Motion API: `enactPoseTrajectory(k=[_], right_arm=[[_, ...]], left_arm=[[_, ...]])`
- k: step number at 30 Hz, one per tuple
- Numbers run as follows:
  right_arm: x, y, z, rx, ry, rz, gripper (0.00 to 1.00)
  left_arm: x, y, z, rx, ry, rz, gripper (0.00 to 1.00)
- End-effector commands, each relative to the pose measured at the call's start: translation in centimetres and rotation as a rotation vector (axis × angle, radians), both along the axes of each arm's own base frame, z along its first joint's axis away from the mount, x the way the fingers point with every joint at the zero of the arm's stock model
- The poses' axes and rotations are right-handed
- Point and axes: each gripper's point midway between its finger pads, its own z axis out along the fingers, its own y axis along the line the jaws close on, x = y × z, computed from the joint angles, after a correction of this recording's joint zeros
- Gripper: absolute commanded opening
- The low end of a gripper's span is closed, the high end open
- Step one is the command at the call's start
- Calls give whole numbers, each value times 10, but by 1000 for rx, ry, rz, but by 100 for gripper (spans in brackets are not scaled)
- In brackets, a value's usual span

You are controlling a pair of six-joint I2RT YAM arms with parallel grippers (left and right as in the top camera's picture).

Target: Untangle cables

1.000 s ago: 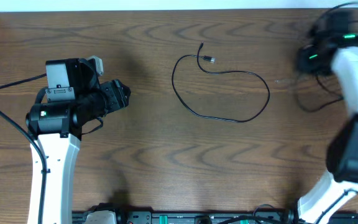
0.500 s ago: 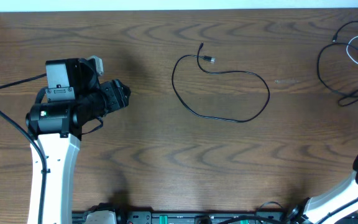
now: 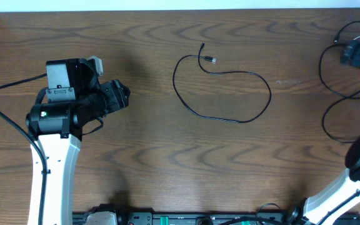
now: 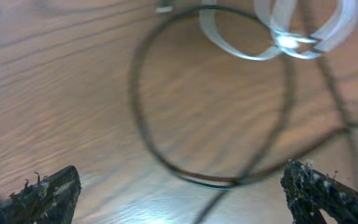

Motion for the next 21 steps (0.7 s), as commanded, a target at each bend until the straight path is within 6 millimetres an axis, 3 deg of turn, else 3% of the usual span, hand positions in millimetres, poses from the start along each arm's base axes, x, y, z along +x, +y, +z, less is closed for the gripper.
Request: enactPoseTrajectory(k=[1,7,11,16,21], right_arm=[[21,52,21,-8,-58,187,99],[51,147,17,60,-114,407,99],[58,212,-6,95,-83,539,99],[55,286,-44,106,-24,697,97],[36,352,-61,80,12,884,94]], left_arm=[[3,3,6,22,-20,1,63],[3,2,6,21,-18,1,63],[3,2,4,21,-12,1,63],[3,2,4,21,-11,0,63],[3,2,4,21,-11,0,63]])
